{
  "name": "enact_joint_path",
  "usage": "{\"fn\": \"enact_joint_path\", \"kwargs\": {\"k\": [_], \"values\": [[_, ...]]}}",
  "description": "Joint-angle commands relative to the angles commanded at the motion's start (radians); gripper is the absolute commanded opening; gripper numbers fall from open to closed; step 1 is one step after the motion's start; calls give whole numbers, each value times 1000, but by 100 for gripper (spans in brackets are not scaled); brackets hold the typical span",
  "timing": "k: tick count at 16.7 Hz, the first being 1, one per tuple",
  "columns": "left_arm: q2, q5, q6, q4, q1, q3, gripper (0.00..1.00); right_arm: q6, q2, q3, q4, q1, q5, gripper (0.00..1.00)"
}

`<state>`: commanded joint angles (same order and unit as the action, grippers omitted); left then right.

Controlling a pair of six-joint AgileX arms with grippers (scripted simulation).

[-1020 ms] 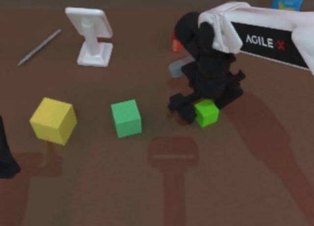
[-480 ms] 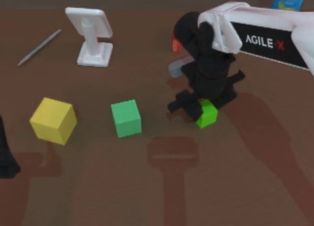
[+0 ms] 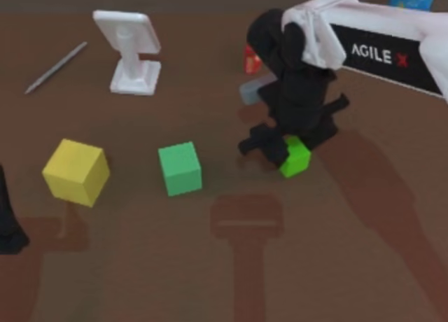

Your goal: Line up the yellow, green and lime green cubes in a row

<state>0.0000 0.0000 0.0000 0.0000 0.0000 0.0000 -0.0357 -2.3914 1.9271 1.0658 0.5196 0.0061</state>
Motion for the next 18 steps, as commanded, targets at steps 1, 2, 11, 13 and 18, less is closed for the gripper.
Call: {"fn": "enact_joint_path", "kwargs": {"k": [1,2,11,13,18], "values": [[0,0,0,0,0,0,100,-1,7,28,35,0,0,0],[0,0,0,0,0,0,100,-1,14,57,78,1,0,0],[0,0,0,0,0,0,100,-2,42,148,197,2,-1,0],[0,0,0,0,0,0,100,-37,74,113,185,8,0,0],[0,0,0,0,0,0,100,-291,242,-127,127,42,6,0]]}}
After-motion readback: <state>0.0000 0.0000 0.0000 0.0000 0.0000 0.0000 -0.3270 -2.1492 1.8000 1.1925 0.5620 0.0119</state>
